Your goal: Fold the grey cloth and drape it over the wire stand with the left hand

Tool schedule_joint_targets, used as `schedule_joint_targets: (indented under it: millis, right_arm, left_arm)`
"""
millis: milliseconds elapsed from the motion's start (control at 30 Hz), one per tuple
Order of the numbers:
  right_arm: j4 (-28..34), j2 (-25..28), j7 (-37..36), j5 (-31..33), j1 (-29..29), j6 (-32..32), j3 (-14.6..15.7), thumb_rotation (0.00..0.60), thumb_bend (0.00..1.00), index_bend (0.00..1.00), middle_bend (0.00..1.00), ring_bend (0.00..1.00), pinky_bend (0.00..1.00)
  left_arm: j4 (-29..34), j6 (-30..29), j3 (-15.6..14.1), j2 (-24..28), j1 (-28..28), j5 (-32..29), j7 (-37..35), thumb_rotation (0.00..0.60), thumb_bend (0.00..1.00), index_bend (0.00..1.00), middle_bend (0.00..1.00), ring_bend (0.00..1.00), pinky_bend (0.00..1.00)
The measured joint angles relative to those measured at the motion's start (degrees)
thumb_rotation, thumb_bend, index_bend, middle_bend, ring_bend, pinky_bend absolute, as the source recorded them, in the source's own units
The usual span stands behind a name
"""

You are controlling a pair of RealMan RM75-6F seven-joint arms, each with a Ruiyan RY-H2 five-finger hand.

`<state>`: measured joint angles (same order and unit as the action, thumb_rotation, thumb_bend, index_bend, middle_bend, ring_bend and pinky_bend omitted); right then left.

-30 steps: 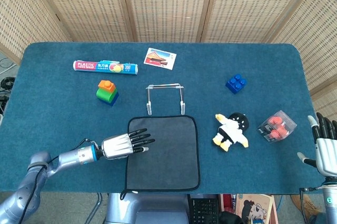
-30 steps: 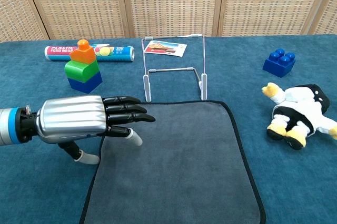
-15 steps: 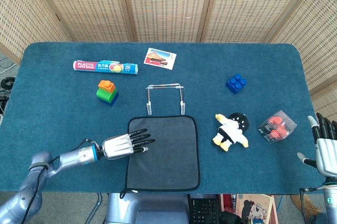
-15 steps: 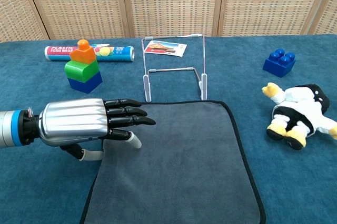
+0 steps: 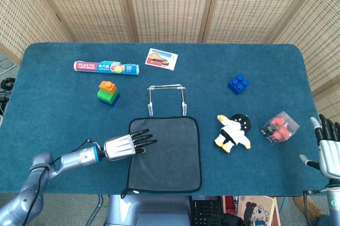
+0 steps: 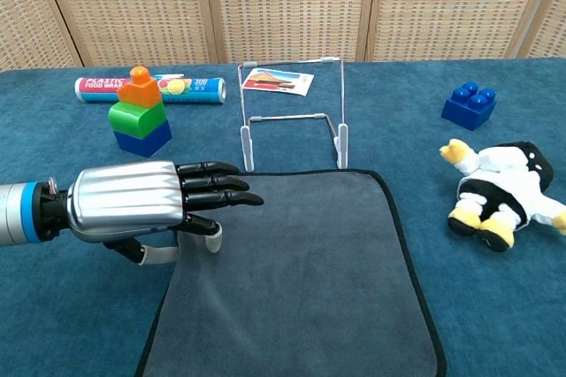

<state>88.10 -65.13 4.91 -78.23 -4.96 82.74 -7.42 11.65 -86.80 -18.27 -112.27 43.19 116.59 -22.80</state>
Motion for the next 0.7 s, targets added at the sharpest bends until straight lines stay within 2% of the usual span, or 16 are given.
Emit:
schedule_joint_targets:
  millis: [233,467,700]
  right_arm:
    - [0.3,0.2,0.0,0.0,0.0,-0.3,0.1,0.600,0.00,0.00,0.00,0.00,0.00]
    - [0.8,0.7,0.0,0.1,-0.1,-0.9,0.4,0.600,0.00,0.00,0.00,0.00,0.00]
    - [1.1,1.0,-0.3,0.0,-0.2,-1.1,0.5,0.600,0.00,0.00,0.00,0.00,0.00]
  left_arm:
    - [0.2,-0.3,0.2,0.0,0.2,-1.1,-0.1,0.600,0.43,0.43,0.00,0.00,0.00]
    - [0.5,-1.1,0.1,0.4,0.3,-1.8,-0.1,0.600,0.45,0.58,0.00,0.00,0.00]
    - [0.7,-1.3,-0.2,0.6,0.2,-2.3,0.1,0.600,0.46,0.68,0.00,0.00,0.00]
